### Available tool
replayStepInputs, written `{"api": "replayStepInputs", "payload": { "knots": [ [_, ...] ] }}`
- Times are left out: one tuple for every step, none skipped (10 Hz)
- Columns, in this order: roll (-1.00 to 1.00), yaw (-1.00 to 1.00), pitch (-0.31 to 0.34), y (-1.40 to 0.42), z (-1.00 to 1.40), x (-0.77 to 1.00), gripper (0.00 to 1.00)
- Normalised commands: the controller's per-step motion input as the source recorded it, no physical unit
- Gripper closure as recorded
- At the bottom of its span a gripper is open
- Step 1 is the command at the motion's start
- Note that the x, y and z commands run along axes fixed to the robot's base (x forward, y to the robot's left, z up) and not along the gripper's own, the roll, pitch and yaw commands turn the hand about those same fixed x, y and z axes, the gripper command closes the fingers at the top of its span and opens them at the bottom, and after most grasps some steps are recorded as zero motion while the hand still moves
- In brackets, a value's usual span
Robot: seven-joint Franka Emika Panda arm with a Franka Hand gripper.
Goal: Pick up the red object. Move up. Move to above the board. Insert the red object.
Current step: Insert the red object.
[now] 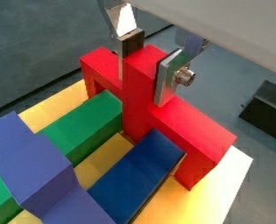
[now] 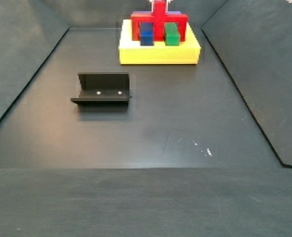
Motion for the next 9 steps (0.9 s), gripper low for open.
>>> {"api": "replayStepInputs", "payload": {
  "knots": [
    [0.00, -0.19, 0.064, 0.00, -0.26, 0.13, 1.00],
    [0.00, 0.00, -0.010, 0.00, 0.00, 0.00, 1.00],
    [0.00, 0.02, -0.004, 0.00, -0.02, 0.00, 1.00],
    [-0.11, 0.23, -0.054, 0.03, 0.00, 0.00, 1.00],
    [-0.13, 0.46, -0.004, -0.03, -0.13, 0.11, 1.00],
    [-0.09, 0.52, -0.009, -0.10, -0.21, 0.01, 1.00],
    [-0.06, 0.50, 0.000, -0.09, -0.23, 0.00, 1.00],
    [0.00, 0.13, 0.000, 0.00, -0.30, 0.01, 1.00],
    [0.00, -0.05, 0.000, 0.07, -0.36, -0.04, 1.00]
  ]
}}
